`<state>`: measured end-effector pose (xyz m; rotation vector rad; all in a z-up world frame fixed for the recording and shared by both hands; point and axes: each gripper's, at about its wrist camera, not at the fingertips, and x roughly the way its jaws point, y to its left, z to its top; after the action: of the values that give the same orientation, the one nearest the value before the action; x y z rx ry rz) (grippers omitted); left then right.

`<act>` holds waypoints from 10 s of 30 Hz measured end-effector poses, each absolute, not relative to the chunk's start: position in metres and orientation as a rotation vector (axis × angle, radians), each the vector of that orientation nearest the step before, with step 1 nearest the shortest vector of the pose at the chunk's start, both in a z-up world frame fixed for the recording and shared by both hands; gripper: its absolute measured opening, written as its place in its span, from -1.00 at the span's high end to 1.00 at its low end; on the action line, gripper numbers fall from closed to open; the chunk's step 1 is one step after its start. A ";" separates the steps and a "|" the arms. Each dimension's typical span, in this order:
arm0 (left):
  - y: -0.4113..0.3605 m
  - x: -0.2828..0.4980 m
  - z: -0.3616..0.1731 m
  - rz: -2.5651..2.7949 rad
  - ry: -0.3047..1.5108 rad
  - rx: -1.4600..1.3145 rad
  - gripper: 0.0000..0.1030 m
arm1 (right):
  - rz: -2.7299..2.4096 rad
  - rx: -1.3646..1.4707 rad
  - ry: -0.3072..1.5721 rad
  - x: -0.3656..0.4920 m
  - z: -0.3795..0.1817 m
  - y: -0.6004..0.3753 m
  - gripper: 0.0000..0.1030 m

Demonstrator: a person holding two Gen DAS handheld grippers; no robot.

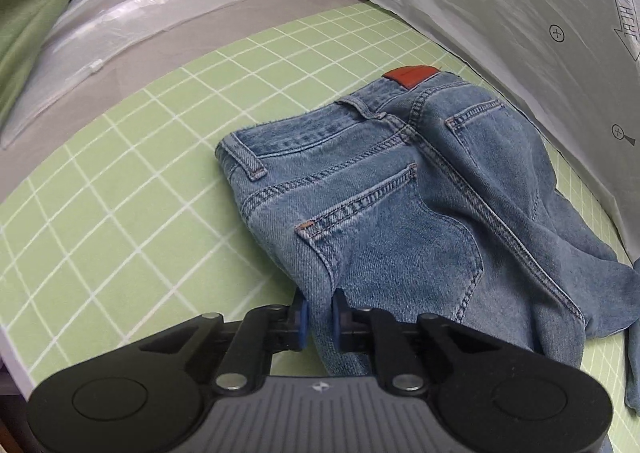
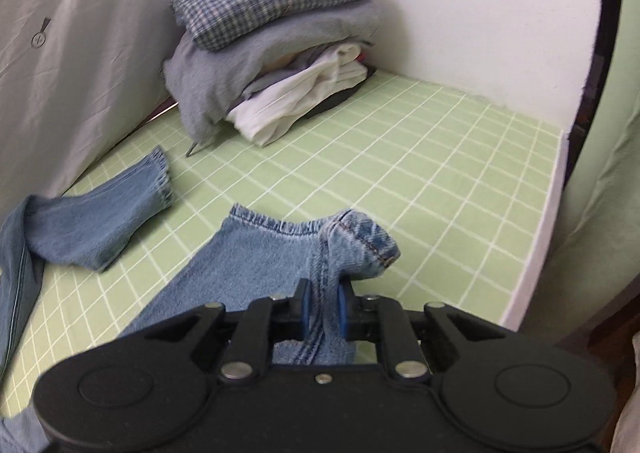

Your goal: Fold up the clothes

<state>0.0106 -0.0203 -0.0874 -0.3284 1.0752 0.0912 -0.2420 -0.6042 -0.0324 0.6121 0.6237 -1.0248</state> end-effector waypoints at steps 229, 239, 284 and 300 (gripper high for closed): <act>-0.166 0.063 -0.112 0.218 1.110 -0.130 -1.00 | -0.564 0.394 0.644 -0.010 -0.040 -0.699 0.95; -0.165 0.062 -0.112 0.216 1.101 -0.128 -1.00 | -0.989 0.536 0.762 -0.189 -0.064 -0.702 0.87; -0.084 0.229 -0.104 0.073 1.096 -0.063 -1.00 | -0.928 1.021 0.598 -0.013 -0.086 -0.663 -0.54; -0.099 0.233 -0.102 0.037 0.980 -0.008 0.66 | -0.791 0.856 0.711 0.041 -0.090 -0.673 0.99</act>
<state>0.2332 -0.0993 -0.1016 -0.0081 0.9801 0.0370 0.0411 -0.6731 -0.0899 0.8558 0.7109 -0.7912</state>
